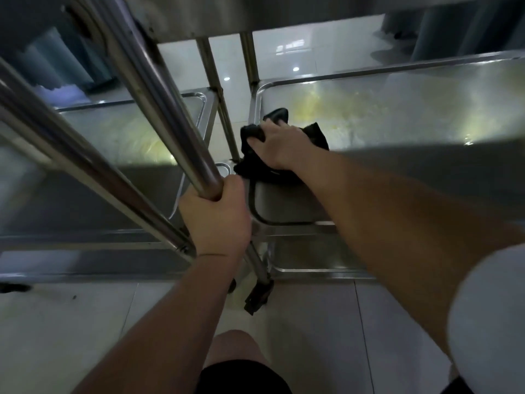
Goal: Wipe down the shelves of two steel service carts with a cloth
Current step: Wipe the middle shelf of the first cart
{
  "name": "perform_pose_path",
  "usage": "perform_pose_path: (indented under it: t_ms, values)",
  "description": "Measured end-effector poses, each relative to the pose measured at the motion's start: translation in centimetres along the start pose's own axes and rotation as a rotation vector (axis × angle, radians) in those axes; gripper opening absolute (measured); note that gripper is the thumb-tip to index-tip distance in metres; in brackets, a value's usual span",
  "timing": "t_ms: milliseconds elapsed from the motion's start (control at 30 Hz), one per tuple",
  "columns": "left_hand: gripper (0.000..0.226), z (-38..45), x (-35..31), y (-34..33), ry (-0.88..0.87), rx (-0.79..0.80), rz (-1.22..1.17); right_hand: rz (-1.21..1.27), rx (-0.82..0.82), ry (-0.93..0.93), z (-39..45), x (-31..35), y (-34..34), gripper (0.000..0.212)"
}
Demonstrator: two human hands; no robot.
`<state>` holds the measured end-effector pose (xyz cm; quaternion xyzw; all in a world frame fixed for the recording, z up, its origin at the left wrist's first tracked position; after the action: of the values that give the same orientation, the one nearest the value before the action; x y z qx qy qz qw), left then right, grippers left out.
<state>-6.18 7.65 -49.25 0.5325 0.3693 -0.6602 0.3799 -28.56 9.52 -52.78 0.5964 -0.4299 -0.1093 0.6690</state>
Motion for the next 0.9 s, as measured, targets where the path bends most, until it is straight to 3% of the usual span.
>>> perform_pose_path:
  t_ms: [133,300,433,533,633,767,900]
  values:
    - [0.034,0.2,0.1,0.0,-0.026,0.013,0.021,-0.048,0.028,0.088,-0.7,2.9,-1.3,0.074]
    - [0.025,0.4,0.4,0.3,-0.004,0.012,0.085,-0.028,0.156,0.273,-9.8,4.2,-3.1,0.068]
    - [0.023,0.3,0.4,0.4,0.006,0.001,0.117,-0.037,0.194,0.354,-16.7,1.7,-2.5,0.060]
    - [0.025,0.3,0.6,0.5,0.026,-0.004,0.120,-0.142,0.295,0.423,-18.0,-0.3,-2.2,0.070]
    - [0.027,0.2,0.6,0.4,0.041,-0.008,0.082,-0.102,0.274,0.345,-13.1,-0.1,-1.9,0.074]
    - [0.028,0.1,0.2,0.2,0.022,0.002,0.049,-0.030,0.081,0.108,-4.5,2.0,-1.5,0.071]
    - [0.032,0.3,0.1,0.2,-0.003,-0.006,0.074,-0.003,0.067,0.052,-4.2,3.1,-3.0,0.074]
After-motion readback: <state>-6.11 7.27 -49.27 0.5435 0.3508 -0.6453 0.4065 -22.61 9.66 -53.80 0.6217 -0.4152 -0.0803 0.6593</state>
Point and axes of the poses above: each hand's wrist, its own z-axis towards the middle knuckle, its own y-axis out of the back of the hand, x = y × z, the point moved 6 cm from there along z, towards the middle knuckle, and after that the axes turned 1 degree about z, right-handed, at the moved point
